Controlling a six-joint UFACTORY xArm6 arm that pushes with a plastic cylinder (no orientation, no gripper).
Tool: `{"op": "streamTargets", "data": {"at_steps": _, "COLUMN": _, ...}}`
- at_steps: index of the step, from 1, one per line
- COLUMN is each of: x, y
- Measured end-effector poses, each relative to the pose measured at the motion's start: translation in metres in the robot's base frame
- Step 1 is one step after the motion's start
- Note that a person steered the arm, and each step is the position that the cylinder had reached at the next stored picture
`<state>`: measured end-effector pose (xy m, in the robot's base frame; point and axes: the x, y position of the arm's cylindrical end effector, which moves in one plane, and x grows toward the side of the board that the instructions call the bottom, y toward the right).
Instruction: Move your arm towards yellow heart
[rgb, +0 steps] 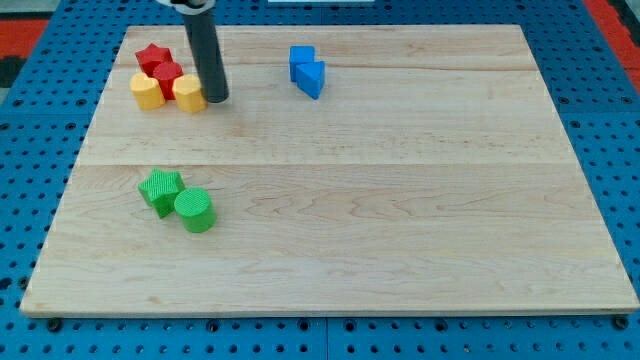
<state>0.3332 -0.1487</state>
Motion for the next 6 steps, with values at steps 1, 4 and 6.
{"op": "streamTargets", "data": {"at_steps": 1, "x": 0.002, "y": -0.025}}
{"op": "streamTargets", "data": {"at_steps": 4, "x": 0.068, "y": -0.044}}
{"op": "streamTargets", "data": {"at_steps": 6, "x": 0.046, "y": -0.145}}
